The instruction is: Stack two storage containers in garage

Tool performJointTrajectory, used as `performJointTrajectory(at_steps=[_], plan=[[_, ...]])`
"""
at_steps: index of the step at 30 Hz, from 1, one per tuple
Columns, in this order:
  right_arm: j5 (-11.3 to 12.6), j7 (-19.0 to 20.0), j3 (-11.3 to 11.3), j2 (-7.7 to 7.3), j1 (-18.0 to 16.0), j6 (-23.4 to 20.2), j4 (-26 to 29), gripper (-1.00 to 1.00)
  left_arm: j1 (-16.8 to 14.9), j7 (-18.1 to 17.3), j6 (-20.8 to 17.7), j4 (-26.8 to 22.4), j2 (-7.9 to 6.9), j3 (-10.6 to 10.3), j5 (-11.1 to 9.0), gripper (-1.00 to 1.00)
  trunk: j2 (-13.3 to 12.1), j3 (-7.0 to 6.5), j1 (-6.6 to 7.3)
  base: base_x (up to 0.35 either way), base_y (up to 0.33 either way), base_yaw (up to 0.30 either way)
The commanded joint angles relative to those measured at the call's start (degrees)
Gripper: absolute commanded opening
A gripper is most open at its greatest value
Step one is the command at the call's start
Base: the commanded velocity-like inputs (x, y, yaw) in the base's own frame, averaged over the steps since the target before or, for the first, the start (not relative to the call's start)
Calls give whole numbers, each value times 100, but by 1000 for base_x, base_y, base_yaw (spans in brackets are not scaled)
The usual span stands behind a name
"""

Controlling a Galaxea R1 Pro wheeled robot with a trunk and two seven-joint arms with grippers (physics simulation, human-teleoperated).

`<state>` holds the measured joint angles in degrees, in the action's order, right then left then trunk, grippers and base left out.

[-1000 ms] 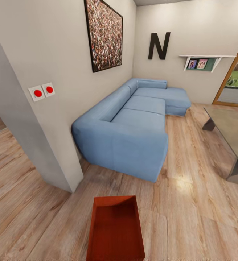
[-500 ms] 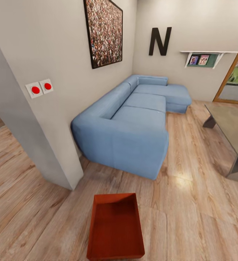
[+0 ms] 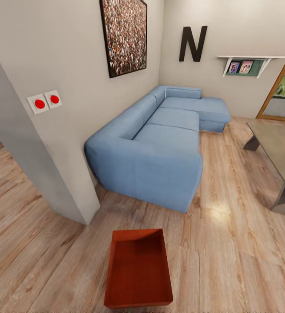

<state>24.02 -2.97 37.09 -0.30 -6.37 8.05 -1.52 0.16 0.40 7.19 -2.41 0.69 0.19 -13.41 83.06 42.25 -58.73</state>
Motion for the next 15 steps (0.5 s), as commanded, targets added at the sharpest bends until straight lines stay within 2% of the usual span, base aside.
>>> performJointTrajectory(at_steps=[1,15], plan=[[47,-1,48,3,-4,30,-15,100,2,4,10,-7,1,-2,-30,100,2,13,0,0,0,0],[36,-1,60,3,-4,70,-15,100,2,4,10,-6,1,-2,-30,100,2,141,0,0,0,0]])
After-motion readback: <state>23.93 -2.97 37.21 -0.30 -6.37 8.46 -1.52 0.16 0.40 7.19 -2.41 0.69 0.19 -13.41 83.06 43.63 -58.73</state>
